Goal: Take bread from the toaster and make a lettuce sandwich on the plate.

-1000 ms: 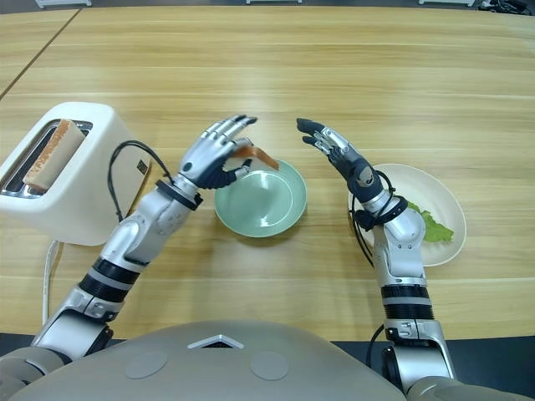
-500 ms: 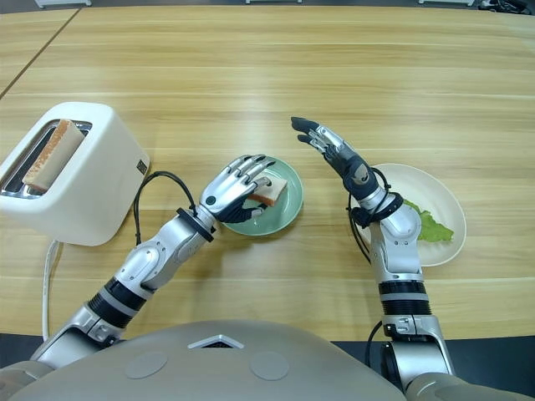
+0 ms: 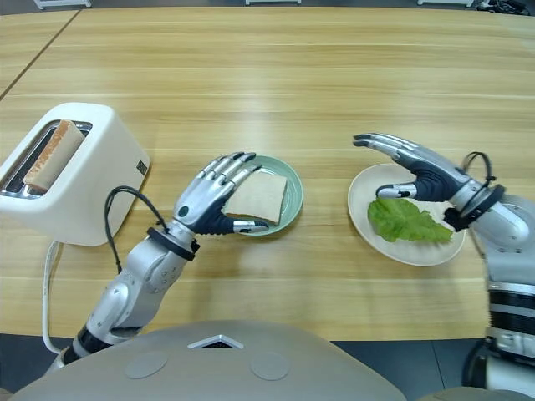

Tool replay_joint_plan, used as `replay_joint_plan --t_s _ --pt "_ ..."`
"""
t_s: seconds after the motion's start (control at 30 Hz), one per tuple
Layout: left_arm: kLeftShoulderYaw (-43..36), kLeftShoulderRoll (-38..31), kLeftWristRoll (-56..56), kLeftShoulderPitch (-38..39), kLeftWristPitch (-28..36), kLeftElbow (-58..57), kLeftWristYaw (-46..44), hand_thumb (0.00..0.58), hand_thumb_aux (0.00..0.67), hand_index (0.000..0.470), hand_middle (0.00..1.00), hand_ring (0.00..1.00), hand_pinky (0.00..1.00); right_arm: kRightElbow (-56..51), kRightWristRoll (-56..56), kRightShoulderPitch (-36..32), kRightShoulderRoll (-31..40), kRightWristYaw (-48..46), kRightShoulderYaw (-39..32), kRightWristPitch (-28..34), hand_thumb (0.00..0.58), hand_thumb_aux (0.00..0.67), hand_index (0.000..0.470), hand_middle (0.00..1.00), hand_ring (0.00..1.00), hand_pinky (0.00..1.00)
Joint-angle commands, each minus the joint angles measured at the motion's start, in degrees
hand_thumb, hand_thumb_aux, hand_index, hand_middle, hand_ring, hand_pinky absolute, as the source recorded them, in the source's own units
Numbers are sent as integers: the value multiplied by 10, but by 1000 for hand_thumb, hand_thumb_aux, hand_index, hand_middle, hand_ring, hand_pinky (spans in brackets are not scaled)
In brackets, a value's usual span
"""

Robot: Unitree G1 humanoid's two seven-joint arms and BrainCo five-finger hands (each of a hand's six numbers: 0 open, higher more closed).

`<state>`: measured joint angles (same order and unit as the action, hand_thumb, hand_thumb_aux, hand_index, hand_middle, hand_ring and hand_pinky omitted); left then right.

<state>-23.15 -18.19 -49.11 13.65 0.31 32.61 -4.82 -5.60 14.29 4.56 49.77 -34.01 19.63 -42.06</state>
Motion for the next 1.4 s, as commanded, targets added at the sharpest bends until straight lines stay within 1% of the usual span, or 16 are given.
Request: replay_joint_plan --t_s 0.03,0.13,0.3,0.43,0.47,0.5,0.57,0.6,0.67,0.7,0.73,0.9,1.13,1.2,1.27,1.4 --pt "78 48 237 84 16 71 -33 0 0 0 0 0 0 -122 262 14 110 164 -34 -84 0 0 0 0 0 0" --pt "88 56 294 106 15 74 -41 0 0 0 0 0 0 -168 372 7 149 264 -83 -76 0 0 0 0 0 0" --pt "94 60 343 116 19 87 -55 0 0 0 0 0 0 -231 488 -36 172 396 -180 -31 0 0 0 0 0 0" --pt "103 60 363 123 21 95 -57 0 0 0 0 0 0 -246 506 -59 178 430 -235 -15 0 0 0 0 0 0" --pt "104 60 364 123 22 97 -58 0 0 0 0 0 0 -247 506 -63 178 434 -245 -13 220 142 100 0 0 0" --pt "105 60 366 123 22 97 -58 0 0 0 0 0 0 -247 505 -67 178 437 -253 -11 447 349 245 0 0 0" --pt "107 59 367 121 22 96 -59 0 0 0 0 0 0 -249 502 -74 179 441 -268 -6 527 468 328 0 0 0" --pt "108 59 368 121 22 95 -59 0 0 0 0 0 0 -250 501 -76 180 443 -275 -4 548 512 359 0 0 0" --pt "109 59 368 122 22 95 -59 0 0 0 0 0 0 -254 496 -84 180 445 -288 -3 555 531 372 0 0 0" --pt "110 59 367 122 22 95 -58 0 0 0 0 0 0 -256 493 -88 180 446 -293 -3 571 589 413 0 0 0" --pt "110 60 367 122 22 95 -58 0 0 0 0 0 0 -257 489 -90 180 448 -297 -4 580 670 470 0 0 0" --pt "111 60 367 121 23 95 -58 0 0 0 0 0 0 -253 458 -96 183 455 -306 -12 580 670 470 0 0 0" --pt "124 62 374 122 24 104 -56 0 0 0 0 0 0 -178 386 -107 181 474 -266 -7 580 670 470 0 0 0" --pt "132 62 380 125 23 105 -54 0 0 0 0 0 0 -128 348 -130 164 446 -257 -5 580 670 470 0 0 0" --pt "137 65 384 126 21 101 -51 0 0 0 0 0 0 -90 322 -166 137 411 -268 -3 580 670 470 0 0 0" --pt "144 67 396 123 17 94 -49 0 0 0 0 0 0 -56 302 -265 31 330 -338 2 580 670 470 0 0 0"
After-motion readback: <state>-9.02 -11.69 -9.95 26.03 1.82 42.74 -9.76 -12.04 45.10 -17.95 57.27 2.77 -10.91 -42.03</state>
